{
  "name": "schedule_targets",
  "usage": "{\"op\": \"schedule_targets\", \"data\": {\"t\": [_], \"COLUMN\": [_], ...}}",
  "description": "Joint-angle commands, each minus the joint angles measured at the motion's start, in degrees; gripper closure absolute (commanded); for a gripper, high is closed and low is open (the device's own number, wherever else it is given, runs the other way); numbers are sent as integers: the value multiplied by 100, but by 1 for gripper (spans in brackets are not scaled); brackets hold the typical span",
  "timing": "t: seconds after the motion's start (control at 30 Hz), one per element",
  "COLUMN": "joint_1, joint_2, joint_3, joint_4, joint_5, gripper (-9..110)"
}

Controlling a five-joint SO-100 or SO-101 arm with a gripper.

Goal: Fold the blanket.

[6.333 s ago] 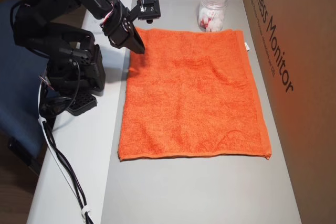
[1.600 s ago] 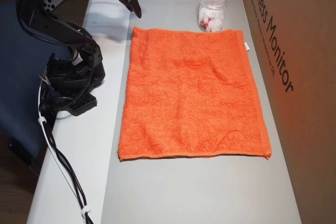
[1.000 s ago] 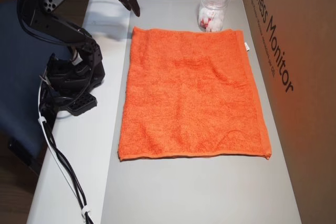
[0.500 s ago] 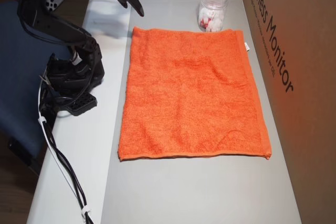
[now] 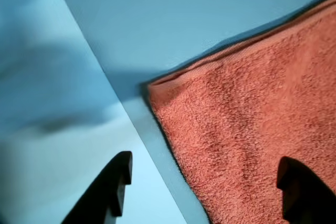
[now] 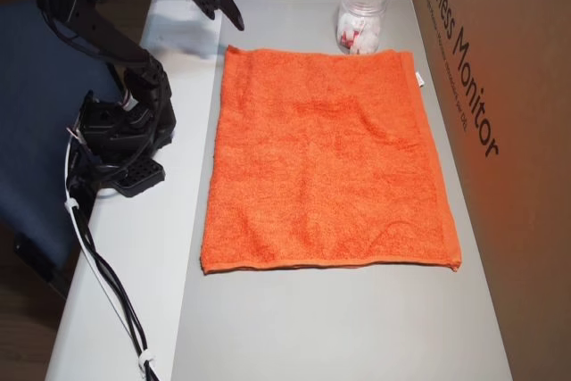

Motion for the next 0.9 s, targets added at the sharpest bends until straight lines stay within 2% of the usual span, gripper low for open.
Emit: {"op": "schedule_targets", "data": {"t": [0.0, 0.87], "joint_1": [-62, -176], "joint_2": [-149, -1793], "joint_3": [-132, -272], "joint_4": [-123, -853], "joint_5": [-26, -53], "gripper": [73, 73]}}
